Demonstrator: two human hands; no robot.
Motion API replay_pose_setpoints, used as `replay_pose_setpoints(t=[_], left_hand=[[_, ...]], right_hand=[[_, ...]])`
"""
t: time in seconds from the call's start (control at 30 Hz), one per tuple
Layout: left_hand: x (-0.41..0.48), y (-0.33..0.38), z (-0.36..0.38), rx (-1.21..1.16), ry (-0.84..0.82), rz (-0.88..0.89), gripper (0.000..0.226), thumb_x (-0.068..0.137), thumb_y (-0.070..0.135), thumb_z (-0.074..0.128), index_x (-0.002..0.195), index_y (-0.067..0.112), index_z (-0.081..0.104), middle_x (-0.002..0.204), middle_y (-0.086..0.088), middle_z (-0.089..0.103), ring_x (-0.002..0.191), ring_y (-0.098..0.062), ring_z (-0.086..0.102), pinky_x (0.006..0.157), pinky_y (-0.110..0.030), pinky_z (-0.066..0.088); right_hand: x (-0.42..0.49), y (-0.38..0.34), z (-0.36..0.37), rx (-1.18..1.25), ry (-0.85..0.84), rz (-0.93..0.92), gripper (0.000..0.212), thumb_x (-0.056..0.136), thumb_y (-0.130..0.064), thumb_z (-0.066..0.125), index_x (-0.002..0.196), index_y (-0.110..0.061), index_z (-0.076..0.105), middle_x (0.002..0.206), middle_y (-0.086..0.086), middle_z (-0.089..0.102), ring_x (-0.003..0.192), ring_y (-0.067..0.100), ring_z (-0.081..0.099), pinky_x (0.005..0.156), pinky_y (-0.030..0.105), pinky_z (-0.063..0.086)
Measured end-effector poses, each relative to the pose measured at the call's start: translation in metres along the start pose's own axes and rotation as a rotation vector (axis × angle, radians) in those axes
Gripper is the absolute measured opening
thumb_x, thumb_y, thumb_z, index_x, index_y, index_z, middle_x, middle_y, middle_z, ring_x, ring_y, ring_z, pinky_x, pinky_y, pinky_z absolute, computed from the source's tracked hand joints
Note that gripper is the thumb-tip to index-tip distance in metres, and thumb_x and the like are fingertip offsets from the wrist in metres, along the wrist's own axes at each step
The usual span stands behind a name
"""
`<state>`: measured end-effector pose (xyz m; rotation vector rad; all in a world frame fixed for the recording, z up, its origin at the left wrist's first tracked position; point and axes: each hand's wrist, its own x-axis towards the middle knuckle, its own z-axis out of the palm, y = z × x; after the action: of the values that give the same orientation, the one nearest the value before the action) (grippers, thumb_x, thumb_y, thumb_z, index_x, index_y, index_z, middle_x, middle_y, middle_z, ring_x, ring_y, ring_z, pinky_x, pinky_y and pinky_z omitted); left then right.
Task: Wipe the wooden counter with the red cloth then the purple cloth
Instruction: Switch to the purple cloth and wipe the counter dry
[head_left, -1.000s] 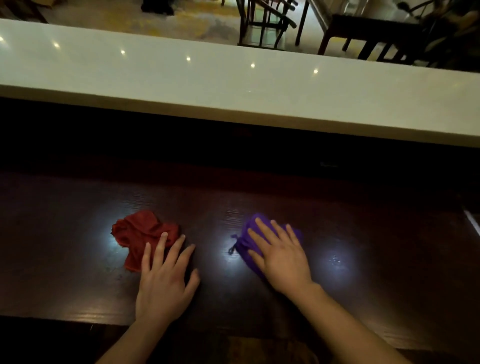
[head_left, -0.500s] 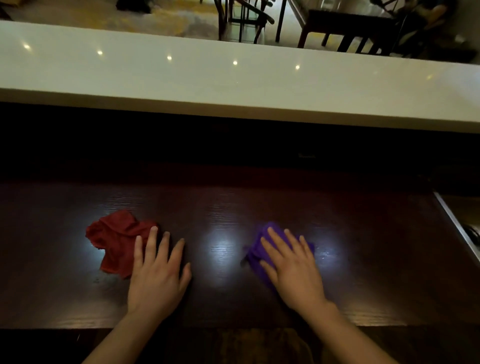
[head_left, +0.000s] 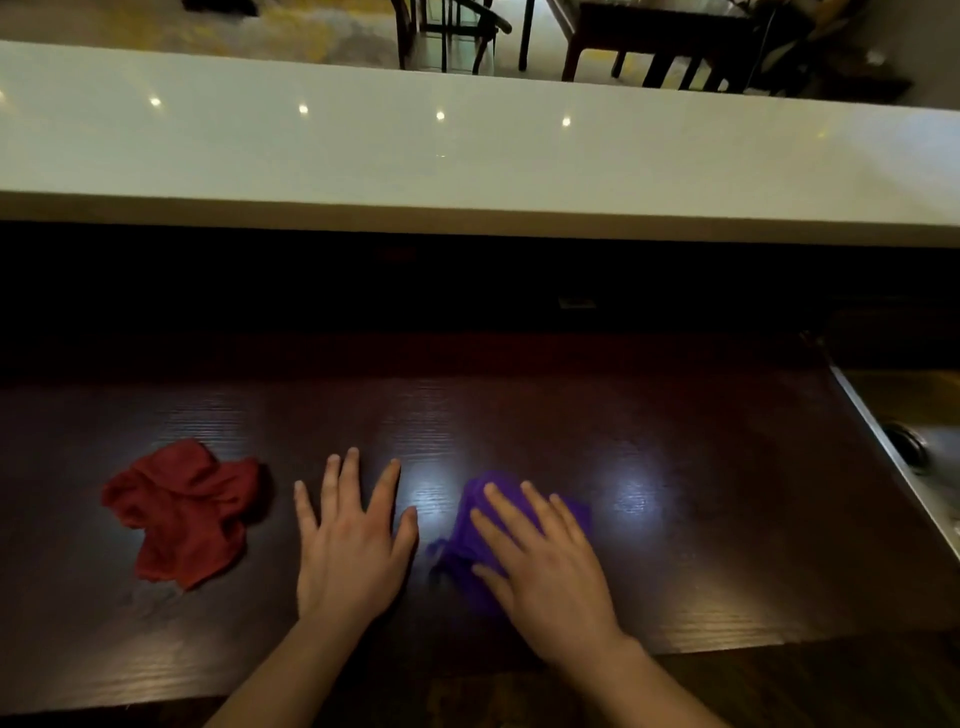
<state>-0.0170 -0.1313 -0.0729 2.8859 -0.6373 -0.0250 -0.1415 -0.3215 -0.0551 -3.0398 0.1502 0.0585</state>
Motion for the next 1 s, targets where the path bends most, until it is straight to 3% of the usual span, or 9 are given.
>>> replay_pose_setpoints(t=[0.07, 0.17, 0.27, 0.4, 0.5, 0.63, 0.77, 0.9, 1.0], left_hand=[[0.001, 0.001, 0.001, 0.006, -0.001, 0.000, 0.062, 0.092, 0.056, 0.028, 0.149, 0.031, 0.033, 0.158, -0.018, 0.029, 0.149, -0.033, 0.014, 0.118, -0.064, 0.012], [0.002, 0.002, 0.001, 0.010, -0.015, -0.002, 0.062, 0.093, 0.057, 0.024, 0.151, 0.035, 0.028, 0.160, -0.017, 0.025, 0.151, -0.032, 0.010, 0.119, -0.063, 0.009], [0.001, 0.004, -0.001, -0.002, -0.031, -0.004, 0.063, 0.093, 0.058, 0.022, 0.151, 0.036, 0.026, 0.161, -0.016, 0.022, 0.151, -0.031, 0.007, 0.119, -0.062, 0.007], [0.000, 0.003, -0.003, 0.015, -0.034, -0.012, 0.063, 0.093, 0.058, 0.024, 0.151, 0.035, 0.027, 0.160, -0.016, 0.025, 0.151, -0.032, 0.011, 0.118, -0.063, 0.011], [0.001, 0.003, -0.002, 0.012, -0.015, -0.002, 0.062, 0.092, 0.057, 0.027, 0.150, 0.034, 0.029, 0.158, -0.018, 0.029, 0.150, -0.033, 0.015, 0.117, -0.064, 0.014], [0.000, 0.003, -0.002, 0.021, -0.002, 0.014, 0.062, 0.092, 0.056, 0.029, 0.150, 0.033, 0.030, 0.157, -0.019, 0.031, 0.149, -0.035, 0.018, 0.116, -0.065, 0.014], [-0.001, 0.004, -0.004, 0.030, -0.010, 0.006, 0.062, 0.092, 0.056, 0.028, 0.150, 0.032, 0.032, 0.158, -0.019, 0.031, 0.149, -0.035, 0.019, 0.116, -0.065, 0.014], [0.000, 0.004, -0.004, 0.036, -0.010, -0.002, 0.063, 0.092, 0.056, 0.028, 0.150, 0.033, 0.031, 0.157, -0.019, 0.031, 0.149, -0.035, 0.019, 0.116, -0.064, 0.015], [0.000, 0.004, -0.004, 0.027, 0.003, 0.008, 0.062, 0.092, 0.055, 0.030, 0.149, 0.032, 0.033, 0.156, -0.019, 0.033, 0.148, -0.035, 0.020, 0.117, -0.064, 0.015]], right_hand=[[0.029, 0.033, -0.007, -0.051, 0.037, 0.122, 0.053, 0.093, -0.055, 0.038, 0.140, -0.033, 0.044, 0.153, -0.008, 0.037, 0.140, 0.030, 0.034, 0.114, 0.049, 0.024], [0.082, 0.075, -0.023, -0.016, 0.010, 0.402, 0.052, 0.096, -0.056, 0.036, 0.143, -0.035, 0.040, 0.158, -0.009, 0.026, 0.145, 0.030, 0.022, 0.117, 0.048, 0.016], [0.099, 0.064, -0.025, 0.039, 0.016, 0.530, 0.053, 0.095, -0.056, 0.035, 0.144, -0.037, 0.038, 0.159, -0.010, 0.022, 0.144, 0.033, 0.018, 0.117, 0.049, 0.015], [0.041, 0.000, -0.008, 0.020, 0.043, 0.240, 0.052, 0.093, -0.058, 0.035, 0.141, -0.037, 0.041, 0.157, -0.008, 0.030, 0.141, 0.037, 0.026, 0.114, 0.052, 0.023], [-0.014, 0.011, 0.000, 0.021, -0.001, 0.088, 0.054, 0.092, -0.058, 0.037, 0.142, -0.038, 0.036, 0.157, -0.011, 0.027, 0.141, 0.032, 0.028, 0.115, 0.048, 0.020], [-0.002, 0.077, -0.013, -0.060, 0.021, 0.280, 0.051, 0.094, -0.054, 0.041, 0.141, -0.033, 0.045, 0.155, -0.006, 0.034, 0.139, 0.033, 0.034, 0.113, 0.048, 0.028], [0.050, 0.066, -0.023, 0.013, 0.031, 0.507, 0.053, 0.096, -0.053, 0.040, 0.144, -0.033, 0.039, 0.159, -0.005, 0.025, 0.143, 0.036, 0.023, 0.116, 0.046, 0.021], [0.015, 0.008, -0.004, -0.016, 0.039, 0.184, 0.054, 0.093, -0.055, 0.037, 0.142, -0.033, 0.041, 0.157, -0.003, 0.030, 0.141, 0.041, 0.026, 0.113, 0.054, 0.025], [-0.001, 0.016, -0.002, -0.005, -0.001, -0.020, 0.056, 0.093, -0.058, 0.035, 0.143, -0.034, 0.039, 0.157, -0.007, 0.028, 0.141, 0.035, 0.030, 0.114, 0.049, 0.024]])
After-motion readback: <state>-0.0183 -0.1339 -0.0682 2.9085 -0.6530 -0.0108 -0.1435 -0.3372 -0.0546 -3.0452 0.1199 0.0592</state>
